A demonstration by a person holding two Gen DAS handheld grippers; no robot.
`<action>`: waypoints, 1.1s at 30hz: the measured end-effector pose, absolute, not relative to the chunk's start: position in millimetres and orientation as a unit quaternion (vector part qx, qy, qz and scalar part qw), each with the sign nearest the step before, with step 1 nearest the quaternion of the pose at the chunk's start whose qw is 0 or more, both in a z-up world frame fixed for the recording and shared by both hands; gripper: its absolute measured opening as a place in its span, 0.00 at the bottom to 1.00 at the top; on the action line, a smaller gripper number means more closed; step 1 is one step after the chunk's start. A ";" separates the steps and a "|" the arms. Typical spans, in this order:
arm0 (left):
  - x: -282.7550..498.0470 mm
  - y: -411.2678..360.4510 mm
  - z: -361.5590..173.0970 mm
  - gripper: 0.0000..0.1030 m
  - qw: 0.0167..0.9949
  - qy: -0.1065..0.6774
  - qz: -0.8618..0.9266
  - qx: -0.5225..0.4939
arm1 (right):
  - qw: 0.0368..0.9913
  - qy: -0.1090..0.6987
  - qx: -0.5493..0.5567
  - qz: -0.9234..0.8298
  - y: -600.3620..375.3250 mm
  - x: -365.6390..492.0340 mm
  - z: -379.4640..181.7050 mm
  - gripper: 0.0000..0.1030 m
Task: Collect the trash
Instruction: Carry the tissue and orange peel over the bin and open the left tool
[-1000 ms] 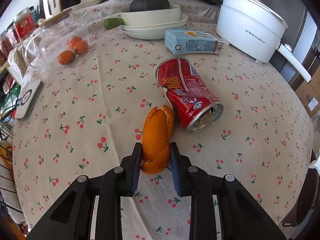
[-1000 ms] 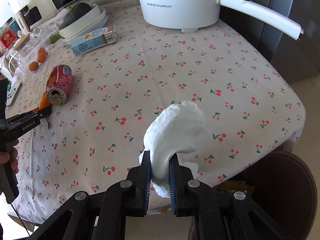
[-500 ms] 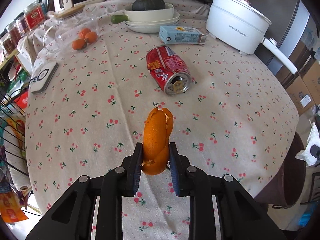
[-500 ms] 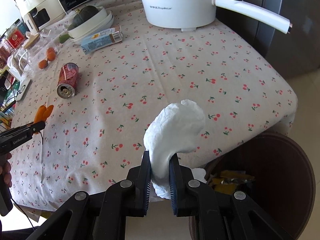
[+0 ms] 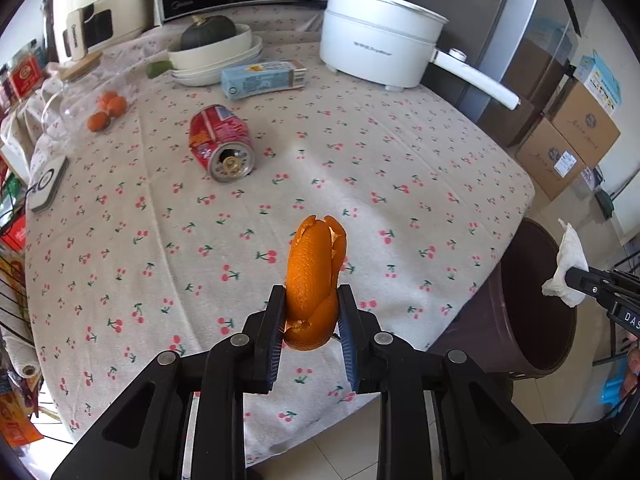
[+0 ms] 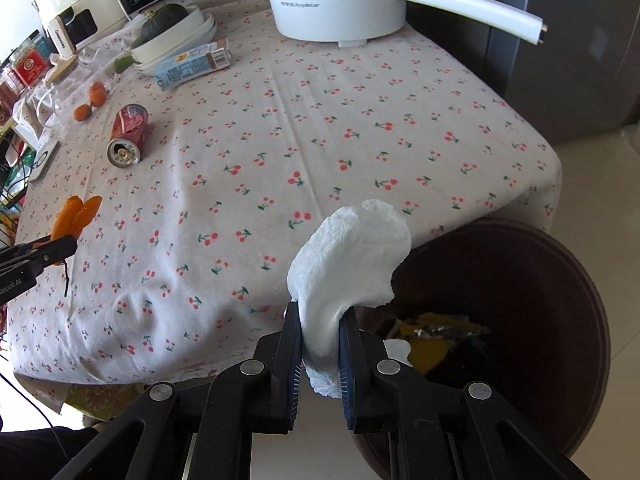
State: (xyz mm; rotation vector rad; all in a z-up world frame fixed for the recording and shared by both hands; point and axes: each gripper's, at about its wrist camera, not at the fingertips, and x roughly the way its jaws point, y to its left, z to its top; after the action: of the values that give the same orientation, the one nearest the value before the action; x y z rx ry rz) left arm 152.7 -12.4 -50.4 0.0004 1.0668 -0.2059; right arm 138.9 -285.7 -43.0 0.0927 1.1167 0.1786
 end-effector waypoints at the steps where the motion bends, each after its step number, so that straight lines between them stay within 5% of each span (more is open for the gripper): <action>1: 151.5 -19.7 -50.1 0.26 0.856 0.507 -0.104 0.003 | 0.843 0.530 0.044 0.080 -291.3 136.4 -44.3 0.14; 28: 105.5 -248.3 -86.7 0.27 0.805 0.507 -0.296 0.088 | 0.829 0.551 0.092 -0.024 -425.5 81.3 -69.6 0.14; 31: 103.7 -260.0 -90.5 0.36 0.801 0.506 -0.308 0.091 | 0.829 0.550 0.095 -0.027 -431.8 79.0 -69.2 0.14; 33: 102.6 -264.4 -92.1 0.61 0.801 0.505 -0.307 0.094 | 0.829 0.550 0.095 -0.028 -435.0 77.9 -69.3 0.14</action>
State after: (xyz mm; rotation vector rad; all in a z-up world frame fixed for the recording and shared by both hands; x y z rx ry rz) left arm 102.6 -264.4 -92.1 0.2015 1.0837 -0.6587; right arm 77.9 -435.0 -69.3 0.2017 1.1675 -0.0602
